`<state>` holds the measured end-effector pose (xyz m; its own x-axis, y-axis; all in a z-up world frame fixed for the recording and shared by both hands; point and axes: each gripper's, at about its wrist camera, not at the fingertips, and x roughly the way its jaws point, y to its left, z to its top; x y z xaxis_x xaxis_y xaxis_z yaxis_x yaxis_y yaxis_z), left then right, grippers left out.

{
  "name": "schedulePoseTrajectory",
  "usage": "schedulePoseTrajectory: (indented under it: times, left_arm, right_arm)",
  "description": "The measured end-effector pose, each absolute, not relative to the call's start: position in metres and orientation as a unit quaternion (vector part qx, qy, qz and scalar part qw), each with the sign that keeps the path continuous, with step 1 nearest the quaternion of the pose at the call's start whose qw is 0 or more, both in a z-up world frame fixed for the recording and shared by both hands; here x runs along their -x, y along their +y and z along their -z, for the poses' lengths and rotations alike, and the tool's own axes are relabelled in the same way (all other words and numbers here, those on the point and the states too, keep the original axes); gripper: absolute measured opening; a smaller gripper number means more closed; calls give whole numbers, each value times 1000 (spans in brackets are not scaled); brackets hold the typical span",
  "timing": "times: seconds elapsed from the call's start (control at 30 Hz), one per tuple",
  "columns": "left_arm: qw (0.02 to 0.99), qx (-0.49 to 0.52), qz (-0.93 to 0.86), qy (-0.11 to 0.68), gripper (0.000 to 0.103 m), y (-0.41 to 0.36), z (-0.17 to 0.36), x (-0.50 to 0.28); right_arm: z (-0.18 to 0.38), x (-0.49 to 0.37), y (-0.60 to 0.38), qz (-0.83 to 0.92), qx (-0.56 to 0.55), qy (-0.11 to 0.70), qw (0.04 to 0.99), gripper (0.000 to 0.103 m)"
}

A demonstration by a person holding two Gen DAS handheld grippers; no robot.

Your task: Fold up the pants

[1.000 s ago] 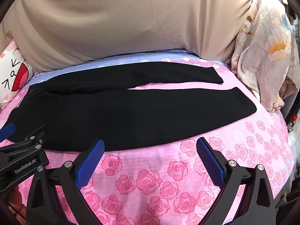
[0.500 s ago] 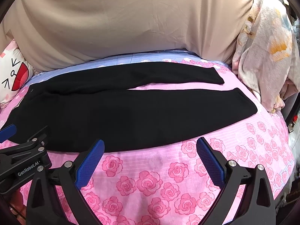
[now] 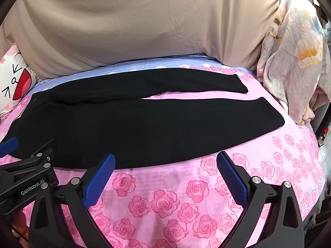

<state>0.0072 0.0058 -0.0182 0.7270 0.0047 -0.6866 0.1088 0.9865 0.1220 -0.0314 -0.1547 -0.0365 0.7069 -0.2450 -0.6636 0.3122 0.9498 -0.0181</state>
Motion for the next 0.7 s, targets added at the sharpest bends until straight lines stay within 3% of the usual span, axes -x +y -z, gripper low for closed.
schedulePoseTrajectory:
  times: [0.7]
  left_arm:
    - [925,-76,30,371,98,7,19,-6]
  right_arm:
    - [37,33,-155,153,-46,352,922,97]
